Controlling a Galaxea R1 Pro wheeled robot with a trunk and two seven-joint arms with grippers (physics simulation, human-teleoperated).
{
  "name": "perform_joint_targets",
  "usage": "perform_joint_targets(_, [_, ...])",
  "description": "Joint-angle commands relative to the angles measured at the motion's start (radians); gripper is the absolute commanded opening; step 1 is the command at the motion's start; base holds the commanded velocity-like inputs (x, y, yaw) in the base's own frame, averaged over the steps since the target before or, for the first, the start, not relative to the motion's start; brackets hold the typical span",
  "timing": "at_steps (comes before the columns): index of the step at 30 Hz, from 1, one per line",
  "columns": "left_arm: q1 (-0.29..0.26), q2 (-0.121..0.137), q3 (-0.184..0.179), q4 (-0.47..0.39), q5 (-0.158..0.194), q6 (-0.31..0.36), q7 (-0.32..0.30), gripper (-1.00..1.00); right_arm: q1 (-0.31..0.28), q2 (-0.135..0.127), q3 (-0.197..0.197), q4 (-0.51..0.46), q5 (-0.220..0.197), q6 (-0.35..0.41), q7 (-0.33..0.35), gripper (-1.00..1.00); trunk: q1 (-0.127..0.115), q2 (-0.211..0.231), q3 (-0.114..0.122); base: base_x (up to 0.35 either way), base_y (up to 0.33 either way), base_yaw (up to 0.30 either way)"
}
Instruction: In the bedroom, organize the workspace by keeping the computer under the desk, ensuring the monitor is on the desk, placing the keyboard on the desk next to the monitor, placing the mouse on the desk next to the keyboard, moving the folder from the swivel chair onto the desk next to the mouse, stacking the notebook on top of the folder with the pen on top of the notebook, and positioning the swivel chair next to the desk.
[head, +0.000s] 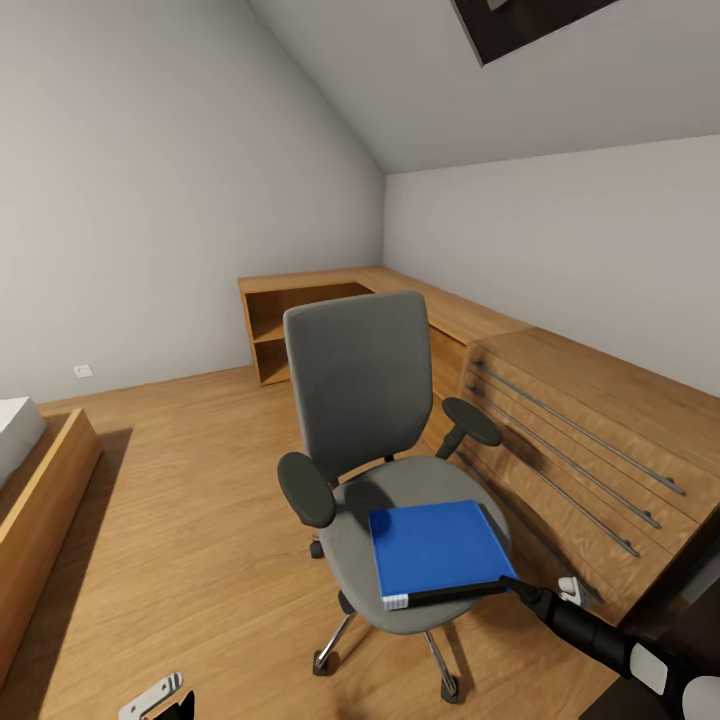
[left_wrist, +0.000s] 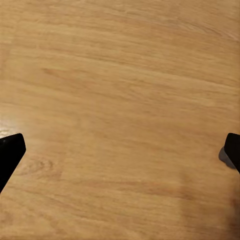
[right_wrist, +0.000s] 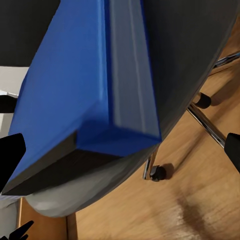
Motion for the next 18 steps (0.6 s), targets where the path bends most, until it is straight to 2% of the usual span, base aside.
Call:
perform_joint_targets(1, [0.000, 0.000, -0.003, 0.000, 0.010, -0.003, 0.003, 1.00, 0.000, 0.000, 0.005, 0.000, -0.010, 0.011, 0.003, 1.00, 0.000, 0.000, -0.001, 0.000, 0.000, 0.000])
perform_joint_targets(11, [0.000, 0.000, -0.003, 0.000, 0.010, -0.003, 0.003, 1.00, 0.000, 0.000, 0.005, 0.000, -0.011, 0.015, 0.007, 1.00, 0.000, 0.000, -0.001, 0.000, 0.000, 0.000])
perform_joint_targets(18, [0.000, 0.000, -0.003, 0.000, 0.010, -0.003, 0.003, 1.00, 0.000, -0.002, 0.005, 0.000, -0.011, 0.016, 0.034, 1.00, 0.000, 0.000, -0.001, 0.000, 0.000, 0.000])
